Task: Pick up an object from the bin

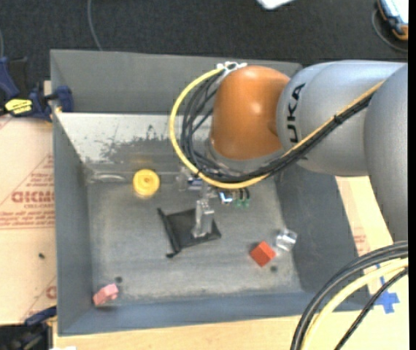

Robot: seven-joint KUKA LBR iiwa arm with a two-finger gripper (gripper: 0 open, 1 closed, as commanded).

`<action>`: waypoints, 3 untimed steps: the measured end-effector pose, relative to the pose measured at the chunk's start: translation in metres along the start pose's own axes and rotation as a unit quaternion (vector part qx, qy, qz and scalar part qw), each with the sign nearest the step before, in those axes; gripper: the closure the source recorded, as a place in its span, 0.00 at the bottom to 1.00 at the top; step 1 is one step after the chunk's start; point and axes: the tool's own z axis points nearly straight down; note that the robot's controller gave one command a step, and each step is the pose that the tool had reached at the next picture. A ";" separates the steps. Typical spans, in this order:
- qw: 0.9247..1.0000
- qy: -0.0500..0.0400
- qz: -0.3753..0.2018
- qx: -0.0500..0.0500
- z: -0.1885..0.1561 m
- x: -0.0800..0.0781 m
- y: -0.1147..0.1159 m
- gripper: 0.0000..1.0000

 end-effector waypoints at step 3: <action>0.994 -0.001 -0.108 0.000 0.080 0.005 -0.011 1.00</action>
Offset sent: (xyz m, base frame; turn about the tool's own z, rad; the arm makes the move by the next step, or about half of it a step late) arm -0.0047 -0.0105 -0.0816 -0.2228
